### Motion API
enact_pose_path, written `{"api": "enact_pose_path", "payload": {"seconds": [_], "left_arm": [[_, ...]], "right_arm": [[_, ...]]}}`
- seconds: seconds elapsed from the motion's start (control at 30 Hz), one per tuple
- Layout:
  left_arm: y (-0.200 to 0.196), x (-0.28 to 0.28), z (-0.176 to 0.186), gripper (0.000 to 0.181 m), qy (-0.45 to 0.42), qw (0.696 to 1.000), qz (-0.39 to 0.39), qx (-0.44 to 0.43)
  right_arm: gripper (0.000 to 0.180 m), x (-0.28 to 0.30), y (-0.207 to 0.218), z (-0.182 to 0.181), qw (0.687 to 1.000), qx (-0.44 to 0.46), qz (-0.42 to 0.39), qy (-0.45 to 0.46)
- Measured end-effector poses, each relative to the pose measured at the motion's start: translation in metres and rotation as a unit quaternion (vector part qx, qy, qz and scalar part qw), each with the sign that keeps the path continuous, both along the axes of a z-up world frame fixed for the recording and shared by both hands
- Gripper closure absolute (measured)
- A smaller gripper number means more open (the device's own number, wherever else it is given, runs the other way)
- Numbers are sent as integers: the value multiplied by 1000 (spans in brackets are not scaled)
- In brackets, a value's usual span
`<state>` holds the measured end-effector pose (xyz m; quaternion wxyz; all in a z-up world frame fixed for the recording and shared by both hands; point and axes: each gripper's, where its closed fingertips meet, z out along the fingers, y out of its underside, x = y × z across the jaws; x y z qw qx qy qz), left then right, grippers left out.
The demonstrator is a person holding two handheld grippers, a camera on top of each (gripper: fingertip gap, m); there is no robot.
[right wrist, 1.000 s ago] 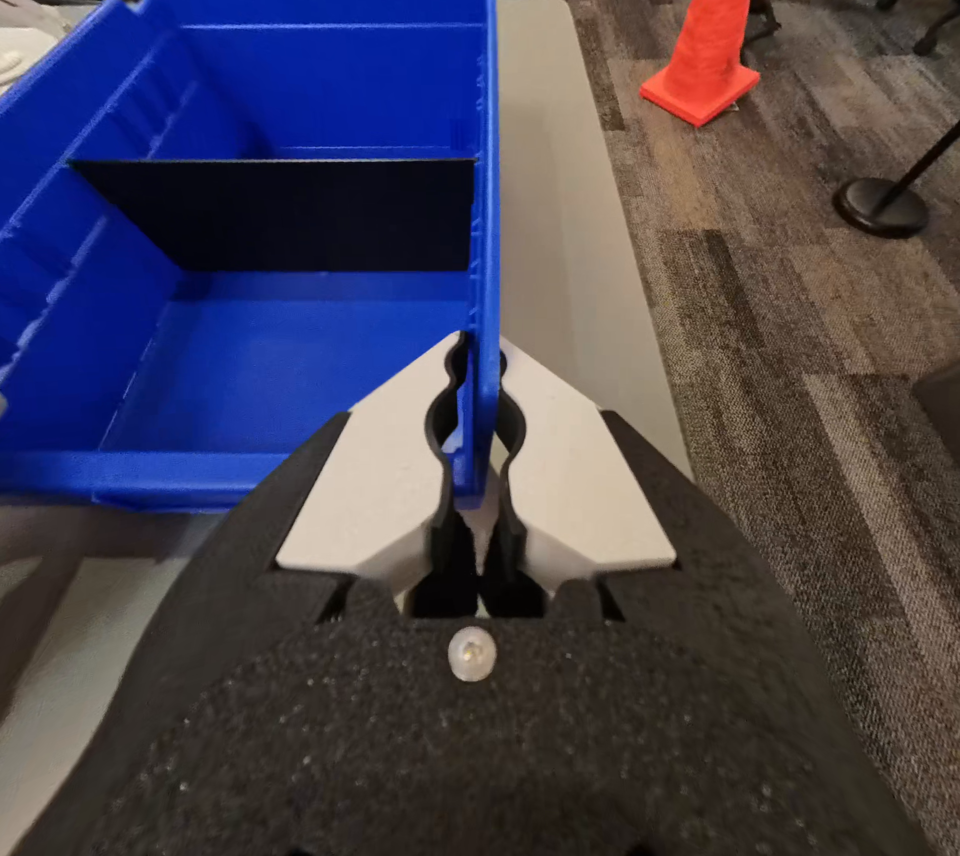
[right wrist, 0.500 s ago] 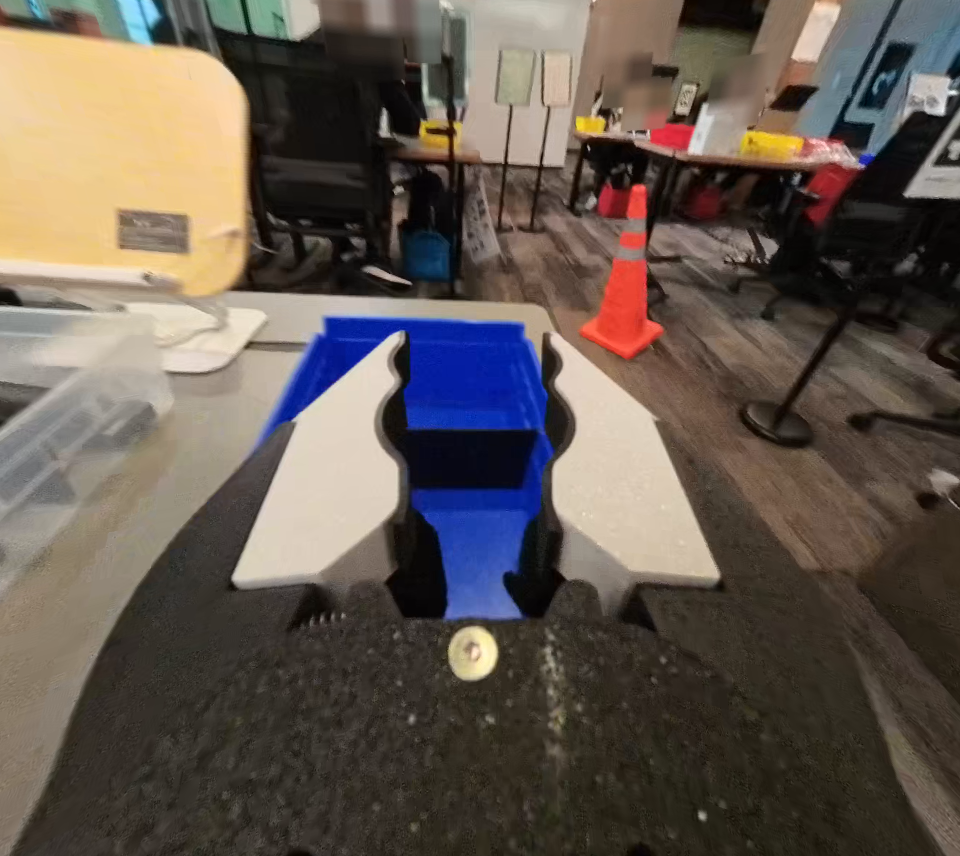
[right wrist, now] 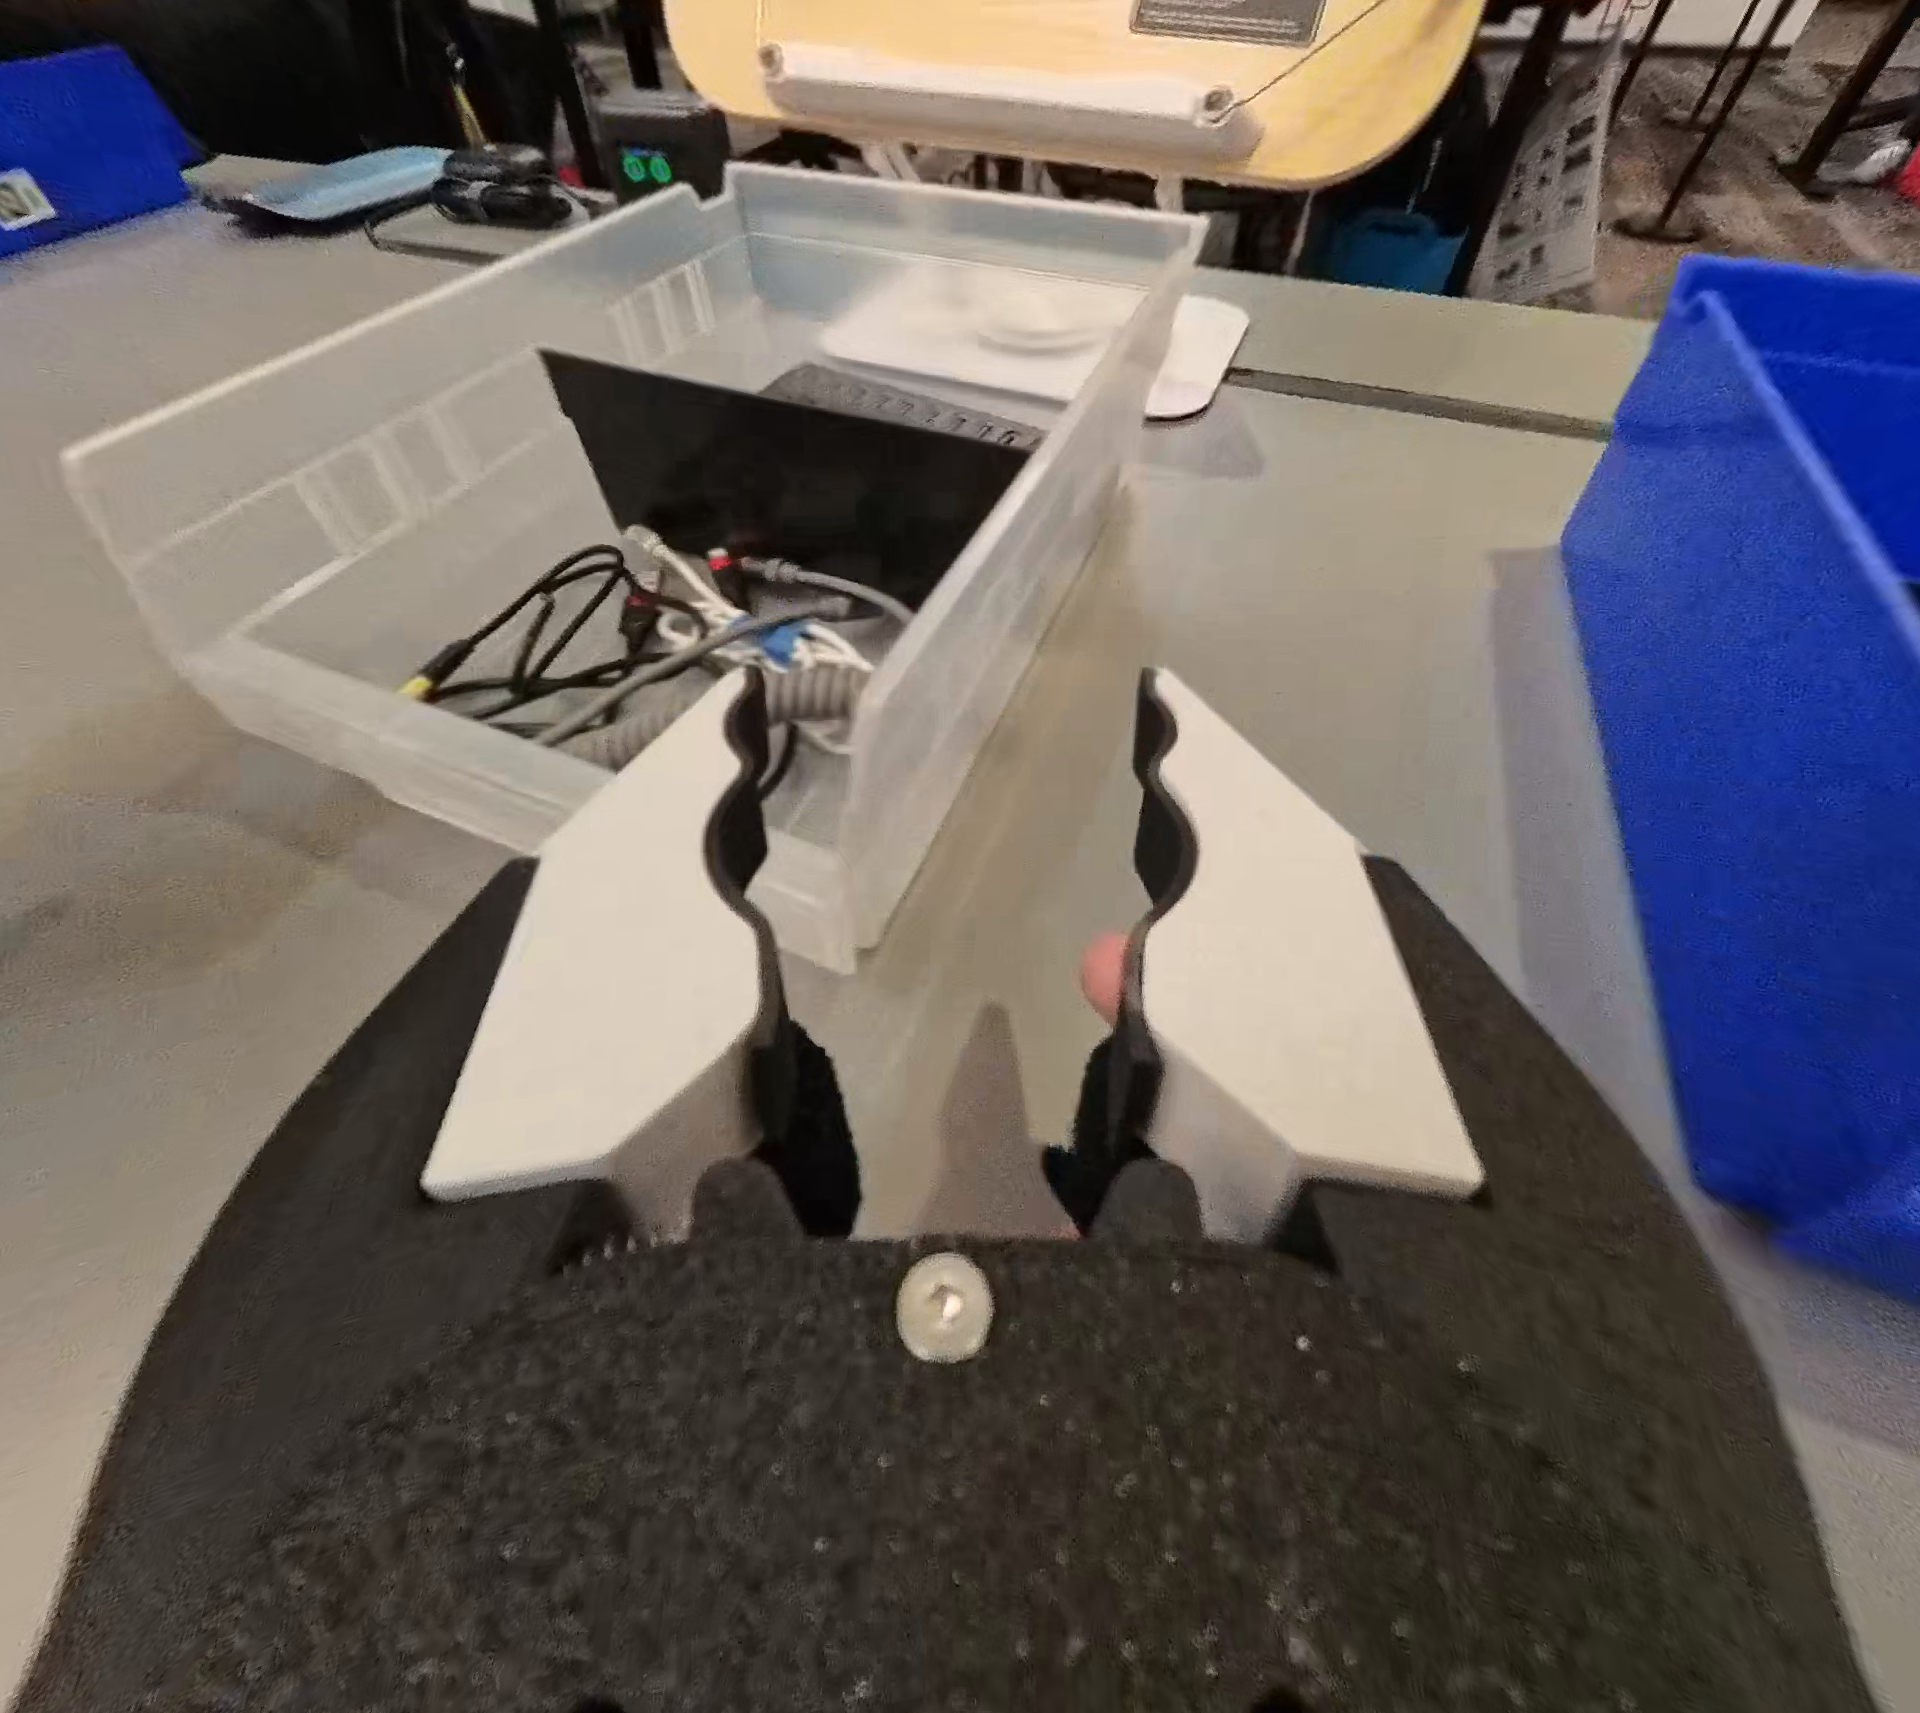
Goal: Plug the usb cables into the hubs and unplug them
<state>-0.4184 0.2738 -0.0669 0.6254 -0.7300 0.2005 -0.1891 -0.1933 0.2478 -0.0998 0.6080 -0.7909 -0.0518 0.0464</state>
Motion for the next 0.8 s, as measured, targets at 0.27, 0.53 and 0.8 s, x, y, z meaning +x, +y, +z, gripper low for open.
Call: {"api": "enact_pose_path", "payload": {"seconds": [0.27, 0.53, 0.8], "left_arm": [[32, 21, -52, 117, 21, 996, 9, -86], [57, 50, -61, 150, 24, 987, 66, -146], [70, -2, -54, 179, 72, 982, 119, -127]], "right_arm": [[120, -9, 15, -25, 993, -30, -107, -37], [177, 2, 34, -36, 988, -55, -139, -42], [178, -37, 42, -32, 985, -49, -158, -46]]}}
